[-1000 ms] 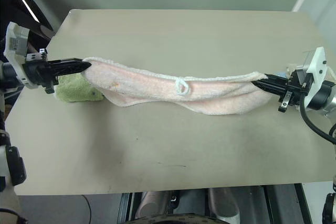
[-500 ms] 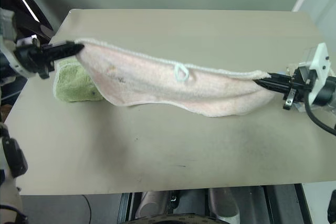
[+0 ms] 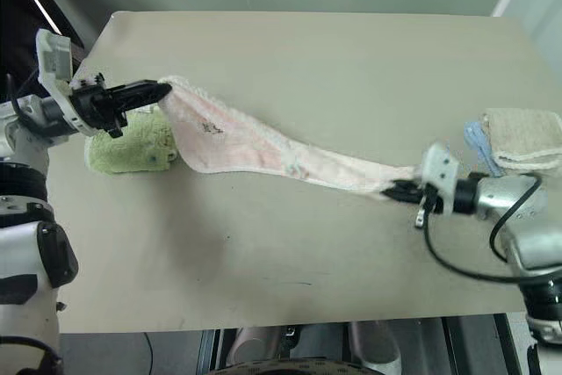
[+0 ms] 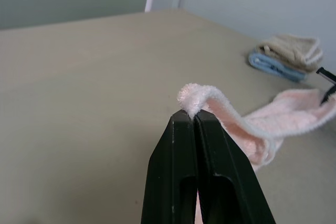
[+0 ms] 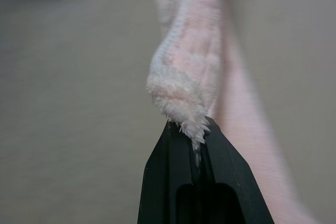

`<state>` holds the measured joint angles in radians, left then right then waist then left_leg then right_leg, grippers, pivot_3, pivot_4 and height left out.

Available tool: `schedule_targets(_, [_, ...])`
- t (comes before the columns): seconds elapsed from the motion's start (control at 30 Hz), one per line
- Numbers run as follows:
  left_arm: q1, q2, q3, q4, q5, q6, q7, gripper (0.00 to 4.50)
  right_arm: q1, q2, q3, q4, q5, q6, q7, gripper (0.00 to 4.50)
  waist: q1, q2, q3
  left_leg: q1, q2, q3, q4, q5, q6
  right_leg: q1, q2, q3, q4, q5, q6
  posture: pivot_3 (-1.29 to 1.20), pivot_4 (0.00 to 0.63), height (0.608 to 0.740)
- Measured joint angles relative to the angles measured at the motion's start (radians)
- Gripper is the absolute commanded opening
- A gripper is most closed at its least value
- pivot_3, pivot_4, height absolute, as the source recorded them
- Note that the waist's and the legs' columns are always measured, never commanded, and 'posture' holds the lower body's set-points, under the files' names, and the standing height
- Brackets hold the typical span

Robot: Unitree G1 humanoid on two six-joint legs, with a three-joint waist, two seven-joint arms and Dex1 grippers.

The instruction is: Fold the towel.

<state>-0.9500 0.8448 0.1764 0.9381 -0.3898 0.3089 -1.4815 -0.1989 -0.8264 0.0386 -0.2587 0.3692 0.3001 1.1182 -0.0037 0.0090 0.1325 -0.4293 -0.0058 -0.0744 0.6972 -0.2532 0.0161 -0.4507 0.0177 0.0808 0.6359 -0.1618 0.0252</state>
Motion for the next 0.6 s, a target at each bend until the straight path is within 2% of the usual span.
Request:
schedule_targets(0.17, [0.011,-0.016,0.000,-0.033,0.004,-0.001,0.003,0.03,0.002,0.019,0.096,-0.045,-0.105,0.024,-0.064,0.00,0.000,0.000,0.000,0.001,0.000,0.000,0.000,-0.002,0.004,0.004,0.000,0.001,-0.008,0.004,-0.005,0.00,0.150,0.733])
schedule_targets(0.3, [0.036,-0.053,-0.004,-0.054,0.007,-0.003,0.003,0.00,-0.021,0.095,0.153,0.017,-0.181,0.012,-0.132,0.98,0.002,0.000,0.000,0.004,0.000,0.000,0.002,-0.001,0.005,0.008,0.000,0.001,-0.008,0.005,-0.004,0.00,0.150,0.733])
schedule_targets(0.47, [0.040,-0.063,-0.008,-0.065,0.022,-0.009,0.003,0.00,-0.026,0.078,0.159,0.020,-0.193,0.019,-0.114,2.58,0.002,0.000,0.000,0.003,0.000,0.000,0.001,-0.001,0.005,0.007,0.000,0.001,-0.008,0.005,-0.004,0.00,0.150,0.733])
schedule_targets(0.6, [0.040,-0.064,-0.016,-0.069,0.028,-0.014,0.001,0.00,-0.044,0.025,0.123,-0.037,-0.106,0.089,-0.042,2.58,0.002,0.000,0.000,0.003,-0.001,0.000,0.001,-0.001,0.004,0.007,0.000,0.001,-0.009,0.005,-0.004,0.00,0.150,0.733])
